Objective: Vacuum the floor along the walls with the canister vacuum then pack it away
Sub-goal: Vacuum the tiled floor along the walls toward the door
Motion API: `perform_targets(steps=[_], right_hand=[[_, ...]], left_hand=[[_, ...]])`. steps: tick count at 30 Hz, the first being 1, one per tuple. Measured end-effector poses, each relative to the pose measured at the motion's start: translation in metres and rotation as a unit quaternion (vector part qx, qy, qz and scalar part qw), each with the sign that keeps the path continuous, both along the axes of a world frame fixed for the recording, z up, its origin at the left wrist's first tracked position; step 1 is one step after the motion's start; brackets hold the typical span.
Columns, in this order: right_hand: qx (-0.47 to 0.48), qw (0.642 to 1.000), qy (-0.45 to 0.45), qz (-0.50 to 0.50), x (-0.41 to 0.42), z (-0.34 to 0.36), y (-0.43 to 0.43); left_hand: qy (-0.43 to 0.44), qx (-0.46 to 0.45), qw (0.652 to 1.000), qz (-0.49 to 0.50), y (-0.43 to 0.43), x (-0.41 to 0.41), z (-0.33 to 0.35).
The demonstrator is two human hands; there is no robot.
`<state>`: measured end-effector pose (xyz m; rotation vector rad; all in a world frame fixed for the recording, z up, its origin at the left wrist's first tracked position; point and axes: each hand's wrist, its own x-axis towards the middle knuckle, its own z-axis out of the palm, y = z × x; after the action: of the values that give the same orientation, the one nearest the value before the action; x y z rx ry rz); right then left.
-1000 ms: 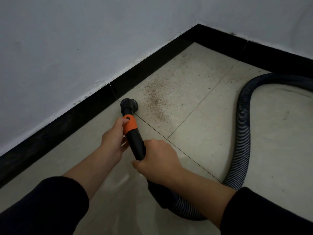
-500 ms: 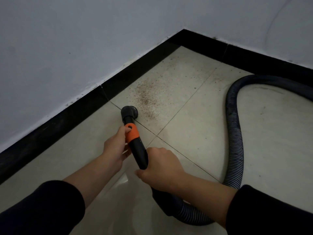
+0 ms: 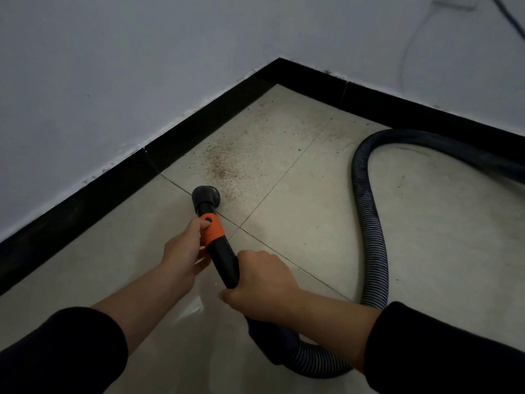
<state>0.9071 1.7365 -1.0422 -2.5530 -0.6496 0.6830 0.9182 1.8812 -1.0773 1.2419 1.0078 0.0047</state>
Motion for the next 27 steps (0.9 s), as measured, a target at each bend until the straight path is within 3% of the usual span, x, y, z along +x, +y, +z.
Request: perform_targets(steps=[27], right_hand=[[-0.034,0.999,0.003,-0.024,-0.029,0.001,-0.050]], left_hand=[[0.010,-0.012,0.999,-0.048,-0.050,-0.024,0.007]])
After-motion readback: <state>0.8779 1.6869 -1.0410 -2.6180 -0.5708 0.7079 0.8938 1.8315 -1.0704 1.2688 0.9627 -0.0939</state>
